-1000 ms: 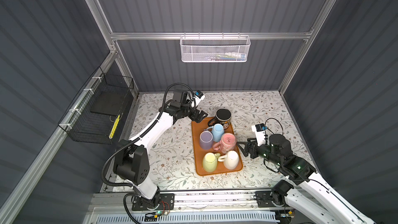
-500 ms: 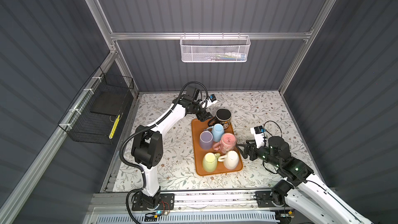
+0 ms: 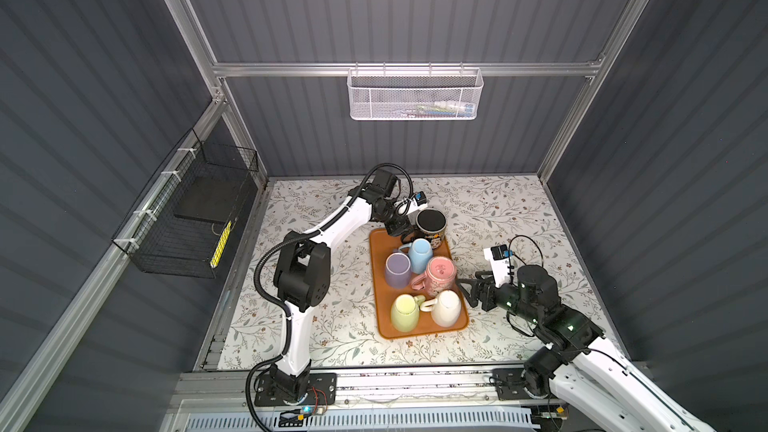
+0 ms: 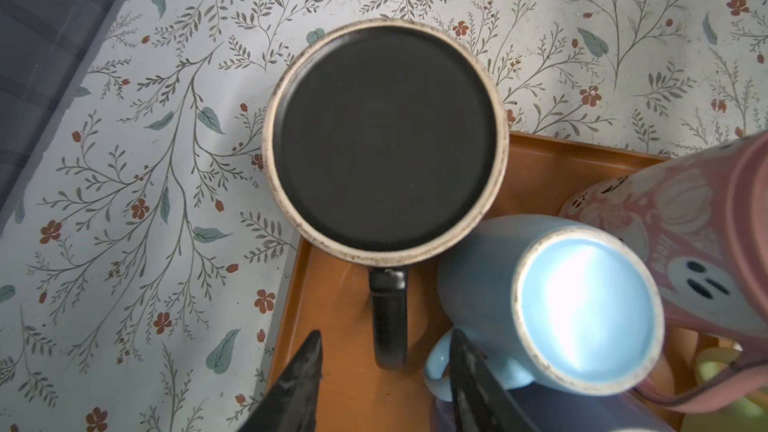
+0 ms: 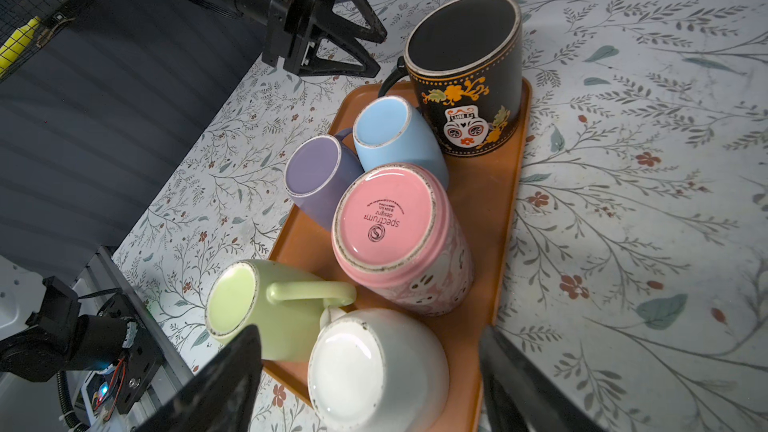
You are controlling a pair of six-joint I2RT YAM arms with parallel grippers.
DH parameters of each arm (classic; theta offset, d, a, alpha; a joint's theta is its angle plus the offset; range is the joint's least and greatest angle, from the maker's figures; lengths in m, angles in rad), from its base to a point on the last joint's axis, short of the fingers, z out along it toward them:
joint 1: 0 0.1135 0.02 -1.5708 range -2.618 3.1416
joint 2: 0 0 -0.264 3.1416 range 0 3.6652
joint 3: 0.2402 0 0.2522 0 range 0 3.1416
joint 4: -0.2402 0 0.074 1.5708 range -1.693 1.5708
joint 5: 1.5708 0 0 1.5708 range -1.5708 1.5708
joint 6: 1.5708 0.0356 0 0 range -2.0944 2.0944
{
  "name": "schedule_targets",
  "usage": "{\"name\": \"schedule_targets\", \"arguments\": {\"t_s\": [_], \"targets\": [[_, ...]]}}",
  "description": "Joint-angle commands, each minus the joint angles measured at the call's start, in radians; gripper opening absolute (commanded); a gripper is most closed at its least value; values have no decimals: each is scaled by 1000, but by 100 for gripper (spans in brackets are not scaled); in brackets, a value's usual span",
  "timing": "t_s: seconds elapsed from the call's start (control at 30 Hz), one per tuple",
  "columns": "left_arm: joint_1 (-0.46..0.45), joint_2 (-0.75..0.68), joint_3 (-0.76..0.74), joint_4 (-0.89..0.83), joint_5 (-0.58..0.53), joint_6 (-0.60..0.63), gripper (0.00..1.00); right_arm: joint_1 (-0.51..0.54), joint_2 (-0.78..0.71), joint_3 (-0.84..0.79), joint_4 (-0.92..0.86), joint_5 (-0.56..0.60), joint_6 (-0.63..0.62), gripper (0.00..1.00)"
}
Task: Turn the mug right side up
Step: 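Raise the left gripper over the black skull-print mug, then lower the left gripper onto the black mug and close on it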
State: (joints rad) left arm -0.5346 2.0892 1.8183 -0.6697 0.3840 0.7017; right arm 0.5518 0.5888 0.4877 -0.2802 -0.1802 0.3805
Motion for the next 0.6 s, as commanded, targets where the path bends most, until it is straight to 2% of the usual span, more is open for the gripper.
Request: {"name": "schedule_targets", "arguments": {"t_s": [0.0,0.57], "targets": [[-11,30,59,-55,4,21,50,-7,-6,-13,23,-2,-11,82],[-39,121,113,-91,-21,42,44,-12,-2,-22,35,-4,-4,82]]}}
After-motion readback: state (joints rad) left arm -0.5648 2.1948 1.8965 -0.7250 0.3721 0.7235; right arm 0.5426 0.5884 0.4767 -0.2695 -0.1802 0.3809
